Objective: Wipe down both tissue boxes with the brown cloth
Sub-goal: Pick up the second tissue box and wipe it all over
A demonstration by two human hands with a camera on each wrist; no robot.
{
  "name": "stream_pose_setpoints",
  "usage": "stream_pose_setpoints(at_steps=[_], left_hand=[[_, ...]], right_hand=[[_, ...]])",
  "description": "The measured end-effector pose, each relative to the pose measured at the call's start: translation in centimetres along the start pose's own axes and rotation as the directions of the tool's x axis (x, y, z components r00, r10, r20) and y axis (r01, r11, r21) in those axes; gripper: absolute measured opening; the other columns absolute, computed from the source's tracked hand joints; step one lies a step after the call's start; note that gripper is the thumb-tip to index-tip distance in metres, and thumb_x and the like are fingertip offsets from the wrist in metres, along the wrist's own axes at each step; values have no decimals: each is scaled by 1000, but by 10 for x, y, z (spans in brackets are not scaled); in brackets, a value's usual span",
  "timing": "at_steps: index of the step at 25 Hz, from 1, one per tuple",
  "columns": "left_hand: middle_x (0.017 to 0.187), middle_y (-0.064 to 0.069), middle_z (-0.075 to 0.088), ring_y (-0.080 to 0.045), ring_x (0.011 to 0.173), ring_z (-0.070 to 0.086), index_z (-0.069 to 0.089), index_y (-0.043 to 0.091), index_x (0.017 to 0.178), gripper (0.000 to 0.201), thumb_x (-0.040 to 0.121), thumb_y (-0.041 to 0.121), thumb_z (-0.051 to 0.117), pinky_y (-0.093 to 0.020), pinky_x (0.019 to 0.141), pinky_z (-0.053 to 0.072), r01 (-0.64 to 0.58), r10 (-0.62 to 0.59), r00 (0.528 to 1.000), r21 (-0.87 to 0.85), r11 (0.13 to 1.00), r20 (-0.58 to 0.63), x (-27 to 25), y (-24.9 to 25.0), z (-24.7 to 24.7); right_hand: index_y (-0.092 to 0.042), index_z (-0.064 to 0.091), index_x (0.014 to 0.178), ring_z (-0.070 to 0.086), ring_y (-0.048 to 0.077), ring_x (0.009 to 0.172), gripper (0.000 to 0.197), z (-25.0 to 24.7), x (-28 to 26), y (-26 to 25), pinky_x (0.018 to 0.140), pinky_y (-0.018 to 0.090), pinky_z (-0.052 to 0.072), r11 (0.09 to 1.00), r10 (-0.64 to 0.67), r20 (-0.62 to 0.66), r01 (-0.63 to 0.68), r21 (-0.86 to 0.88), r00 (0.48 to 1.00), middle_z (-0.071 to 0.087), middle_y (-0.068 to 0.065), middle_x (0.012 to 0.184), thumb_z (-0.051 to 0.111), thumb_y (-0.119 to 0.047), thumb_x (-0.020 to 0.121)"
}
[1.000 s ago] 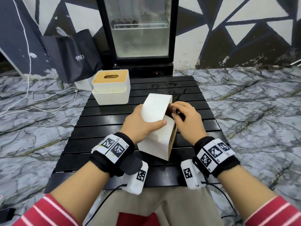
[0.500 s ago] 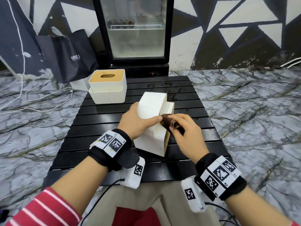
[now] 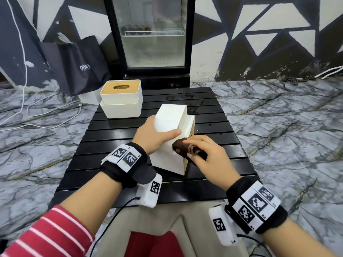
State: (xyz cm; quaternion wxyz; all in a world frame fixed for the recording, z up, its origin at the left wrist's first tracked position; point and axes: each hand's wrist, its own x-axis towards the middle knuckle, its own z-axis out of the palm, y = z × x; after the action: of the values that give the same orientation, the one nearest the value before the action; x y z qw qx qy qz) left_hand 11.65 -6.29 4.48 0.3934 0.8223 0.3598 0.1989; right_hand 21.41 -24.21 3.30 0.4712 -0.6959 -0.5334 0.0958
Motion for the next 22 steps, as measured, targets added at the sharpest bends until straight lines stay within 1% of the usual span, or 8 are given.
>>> stream_pose_setpoints(at_steps=[2,5,7,9,11,14,20,22], left_hand=[[114,10,61,-14,105,56,50,26,121,86,52,73,67,-24,75,39,-1,0,1000,-6,1000,-2,-1,1,0],[113,10,61,-15,105,57,50,26,120,87,49,76,64,-25,74,39,-7,7,1000,-4,1000,0,-1,2,-1],[112,11,61,-15,105,57,50,27,120,88,49,77,64,-25,72,39,2,-2,1000,1,1000,1,-1,1,-1],[114,10,61,-15,105,57,49,26,121,89,49,77,64,-24,71,39,5,-5,1000,5,1000,1,-1,2,-1],[116,9,60,-16,107,56,47,24,125,93,49,76,64,-24,72,38,12,-12,1000,5,1000,-4,-3,3,-1],[118,8,59,-16,108,55,45,23,127,91,53,72,66,-25,73,37,30,-30,1000,5,1000,-8,-4,4,-1],[117,9,59,-16,108,55,45,24,127,90,53,72,65,-26,74,38,31,-31,999,13,999,-9,-4,4,-1],[118,8,58,-17,108,54,45,23,128,89,55,70,66,-25,74,37,33,-32,999,7,999,-12,-6,6,-1]], right_hand=[[-27,65,103,55,-1,101,32,-7,-2,1,90,8,37,988,90,-5,-88,128,996,60,-19,104,63,-4,81],[-28,64,102,60,6,96,28,-19,-7,9,83,14,44,938,253,21,-251,239,967,65,-9,102,63,-9,83],[-26,65,101,60,9,95,25,-23,-10,22,81,16,43,942,304,22,-303,147,953,65,-5,101,63,-10,82],[-24,66,98,58,12,96,24,-22,-10,37,82,16,39,949,316,33,-316,-21,948,64,-3,101,64,-8,80],[-17,67,100,57,17,98,24,-18,-7,51,83,14,36,940,311,84,-293,-175,947,62,2,103,64,-6,79],[-12,67,102,55,24,103,25,-12,-5,64,91,20,37,910,313,192,-236,-340,930,60,6,109,62,-4,79],[-15,63,109,53,25,107,34,-8,-9,69,91,21,34,884,344,246,-224,-411,906,57,6,113,67,-10,76],[-16,61,110,52,23,107,37,-9,-10,67,89,18,33,882,358,259,-235,-408,897,56,5,114,70,-11,74]])
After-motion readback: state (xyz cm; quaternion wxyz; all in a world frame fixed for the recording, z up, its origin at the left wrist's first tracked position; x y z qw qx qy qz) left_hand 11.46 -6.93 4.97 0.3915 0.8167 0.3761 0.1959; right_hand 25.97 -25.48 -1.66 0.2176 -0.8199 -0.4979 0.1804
